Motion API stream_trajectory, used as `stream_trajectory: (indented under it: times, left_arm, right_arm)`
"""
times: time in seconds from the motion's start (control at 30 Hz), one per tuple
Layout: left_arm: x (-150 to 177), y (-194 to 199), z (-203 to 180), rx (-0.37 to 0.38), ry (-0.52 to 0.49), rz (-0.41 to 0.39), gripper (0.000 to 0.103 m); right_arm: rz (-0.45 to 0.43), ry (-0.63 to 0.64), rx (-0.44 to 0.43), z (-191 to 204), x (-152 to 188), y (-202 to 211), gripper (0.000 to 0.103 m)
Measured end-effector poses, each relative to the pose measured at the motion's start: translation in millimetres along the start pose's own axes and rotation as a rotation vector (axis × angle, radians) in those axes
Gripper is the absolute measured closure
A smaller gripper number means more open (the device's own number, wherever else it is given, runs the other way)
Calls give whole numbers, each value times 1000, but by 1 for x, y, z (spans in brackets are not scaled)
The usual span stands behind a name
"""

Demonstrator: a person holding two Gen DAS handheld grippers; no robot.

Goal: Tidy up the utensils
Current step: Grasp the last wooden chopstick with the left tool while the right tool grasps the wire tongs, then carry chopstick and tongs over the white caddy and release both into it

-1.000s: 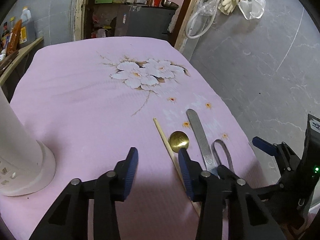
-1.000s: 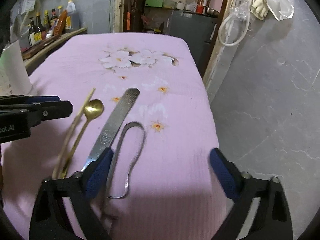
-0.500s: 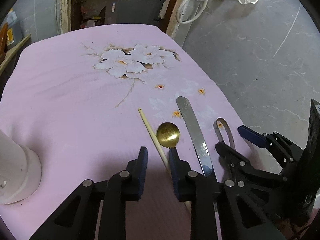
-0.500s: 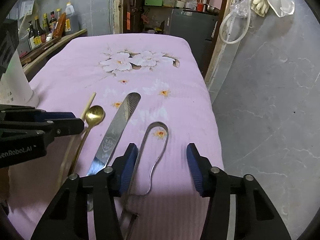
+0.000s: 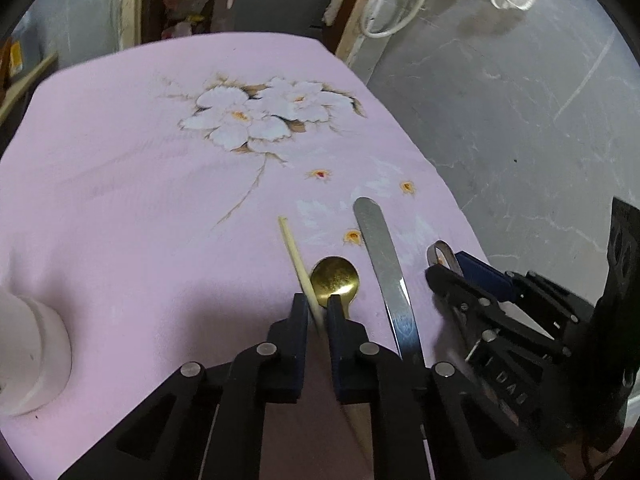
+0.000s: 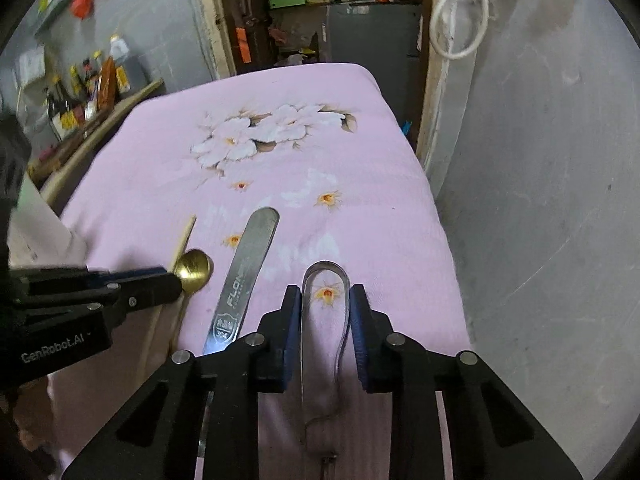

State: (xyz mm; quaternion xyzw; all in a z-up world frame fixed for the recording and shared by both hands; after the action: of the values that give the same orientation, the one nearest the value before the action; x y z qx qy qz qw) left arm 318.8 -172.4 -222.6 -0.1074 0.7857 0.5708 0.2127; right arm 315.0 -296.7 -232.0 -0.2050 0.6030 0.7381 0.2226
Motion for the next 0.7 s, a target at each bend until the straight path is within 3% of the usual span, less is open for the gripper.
stream_trajectory:
  times: [0.1, 0.33, 0.7]
  left_arm:
    - [1, 5, 5, 2, 41, -3, 95]
    - [-1, 52, 16, 17, 94, -92, 96]
    - [4, 126, 22, 14, 55, -204, 97]
  right_arm:
    - [-15, -42, -42, -3, -3, 6, 82]
    - [-63, -100, -110, -5, -6, 28, 82]
    - [-174, -55, -127, 18, -4, 92, 82]
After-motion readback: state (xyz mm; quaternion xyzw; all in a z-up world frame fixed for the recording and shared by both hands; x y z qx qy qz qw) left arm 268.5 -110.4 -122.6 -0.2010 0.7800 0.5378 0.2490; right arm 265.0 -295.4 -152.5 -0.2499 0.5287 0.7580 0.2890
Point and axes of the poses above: each gripper's, at about its wrist camera, not at the fingertips, and y roughly against the way its jaws point, z to its left, x to its underside, the point moved 7 cm from there along -y, roughly the way its jaws point, and after that the axes turned 3 degrees about -y, right-handed, at the moved point
